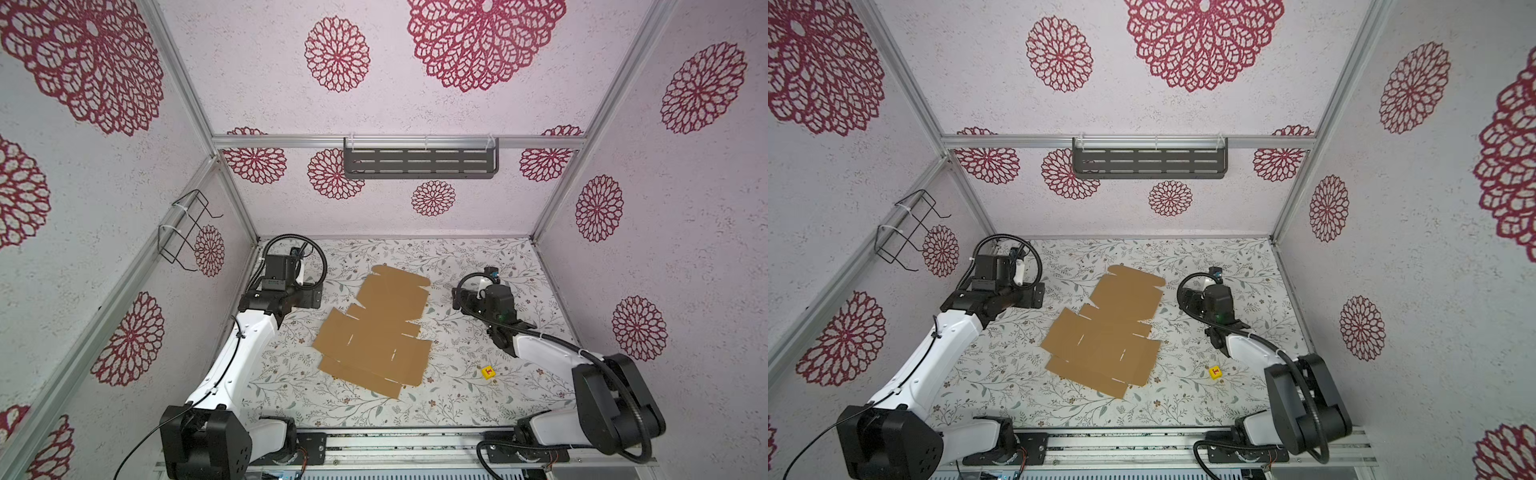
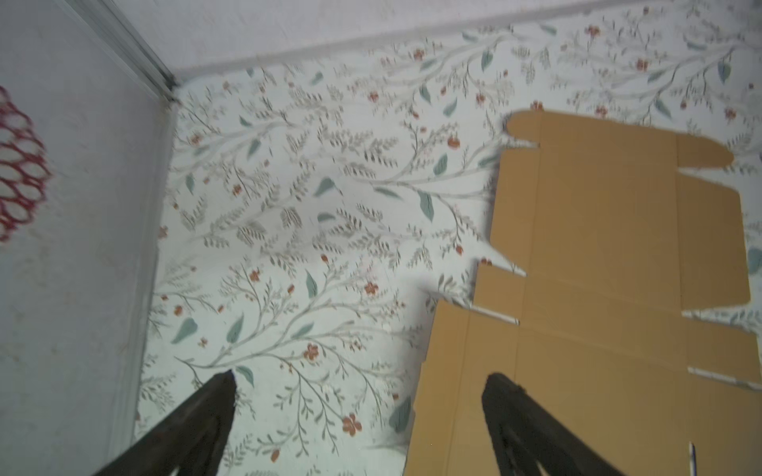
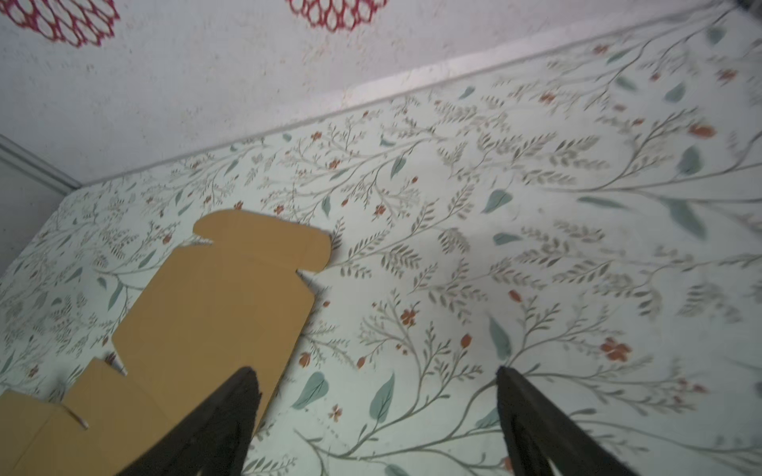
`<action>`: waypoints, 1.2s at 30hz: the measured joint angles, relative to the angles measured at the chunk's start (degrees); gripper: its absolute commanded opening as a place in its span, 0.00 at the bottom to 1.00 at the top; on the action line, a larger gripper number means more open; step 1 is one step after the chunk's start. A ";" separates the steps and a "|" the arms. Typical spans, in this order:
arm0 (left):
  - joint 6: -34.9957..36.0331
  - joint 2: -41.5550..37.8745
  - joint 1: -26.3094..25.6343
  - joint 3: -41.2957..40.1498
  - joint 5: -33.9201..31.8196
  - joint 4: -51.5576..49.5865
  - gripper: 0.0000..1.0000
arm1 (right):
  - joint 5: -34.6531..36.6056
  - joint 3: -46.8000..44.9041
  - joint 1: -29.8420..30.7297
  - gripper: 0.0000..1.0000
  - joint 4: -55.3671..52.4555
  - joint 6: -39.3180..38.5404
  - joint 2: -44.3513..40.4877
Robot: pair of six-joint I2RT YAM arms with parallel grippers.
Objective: Assemble paper box
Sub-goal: Turn over the paper box at the center of the table.
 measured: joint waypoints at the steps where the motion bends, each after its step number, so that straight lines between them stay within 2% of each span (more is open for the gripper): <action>1: 0.35 0.20 0.72 -1.51 1.81 -0.33 0.97 | -0.63 0.50 0.66 0.91 -0.46 0.76 1.25; 5: 0.46 2.21 2.95 -5.20 7.85 -1.51 0.97 | -3.50 1.73 1.79 0.91 -0.90 3.93 4.59; 8: 0.63 4.33 3.34 -5.51 9.70 -1.62 0.99 | -5.11 1.73 2.14 0.89 -0.04 6.16 5.42; 16: 3.23 9.86 3.13 -5.46 7.82 -1.73 0.98 | -8.28 2.99 3.56 0.89 0.76 8.76 7.91; 21: 4.70 12.20 0.90 -5.62 8.85 -2.05 0.98 | -9.40 2.89 4.24 0.88 1.44 9.99 7.93; 28: 3.87 17.03 -0.81 -5.22 12.70 -3.23 0.87 | -10.58 1.51 4.92 0.88 2.19 11.04 7.93; 33: 1.68 20.22 -0.81 -3.37 13.40 -3.98 0.71 | -10.62 -0.17 6.12 0.88 1.81 10.67 6.03; 36: 0.72 20.50 -0.81 -3.17 14.97 -3.91 0.70 | -9.75 -1.40 8.57 0.88 1.07 8.66 2.05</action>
